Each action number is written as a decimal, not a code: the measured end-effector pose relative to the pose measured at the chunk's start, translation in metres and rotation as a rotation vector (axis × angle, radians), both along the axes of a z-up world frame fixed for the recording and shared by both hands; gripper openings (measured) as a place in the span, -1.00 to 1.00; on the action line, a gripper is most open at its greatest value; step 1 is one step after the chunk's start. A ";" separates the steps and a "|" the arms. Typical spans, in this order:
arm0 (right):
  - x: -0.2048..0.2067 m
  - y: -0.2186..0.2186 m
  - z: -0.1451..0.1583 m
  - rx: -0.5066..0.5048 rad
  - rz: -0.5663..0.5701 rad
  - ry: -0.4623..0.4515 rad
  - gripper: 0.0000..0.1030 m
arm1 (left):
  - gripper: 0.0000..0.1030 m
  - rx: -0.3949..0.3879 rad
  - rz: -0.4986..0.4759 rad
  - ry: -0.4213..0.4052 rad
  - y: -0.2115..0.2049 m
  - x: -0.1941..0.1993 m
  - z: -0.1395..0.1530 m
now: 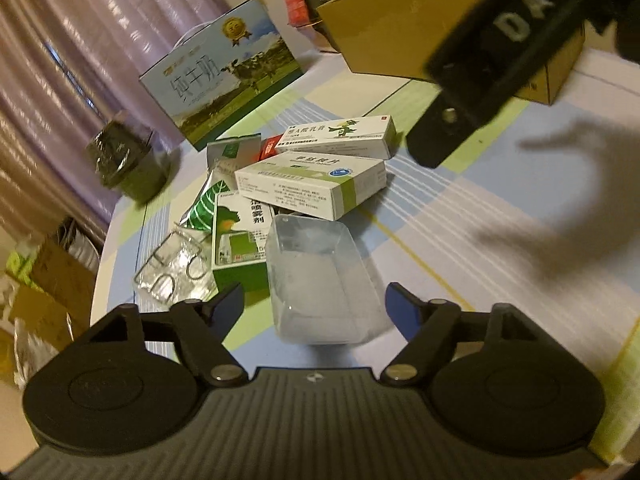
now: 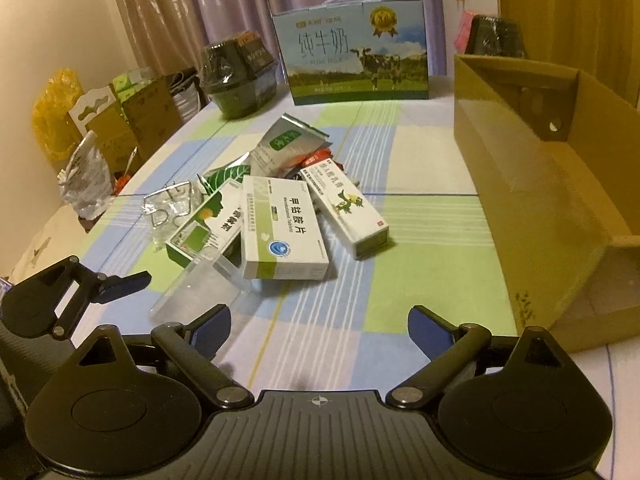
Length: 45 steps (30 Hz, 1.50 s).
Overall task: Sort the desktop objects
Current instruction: 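Grasp the white Mecobalamin Tablets box with the right gripper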
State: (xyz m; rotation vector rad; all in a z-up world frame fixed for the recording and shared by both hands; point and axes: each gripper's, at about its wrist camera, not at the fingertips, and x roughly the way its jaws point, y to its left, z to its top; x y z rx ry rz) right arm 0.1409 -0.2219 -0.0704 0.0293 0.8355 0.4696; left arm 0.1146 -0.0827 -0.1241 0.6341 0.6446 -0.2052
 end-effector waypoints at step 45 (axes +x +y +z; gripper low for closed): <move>-0.014 0.000 -0.033 -0.150 0.047 0.069 0.32 | 0.00 -0.532 0.229 0.177 0.051 -0.010 0.023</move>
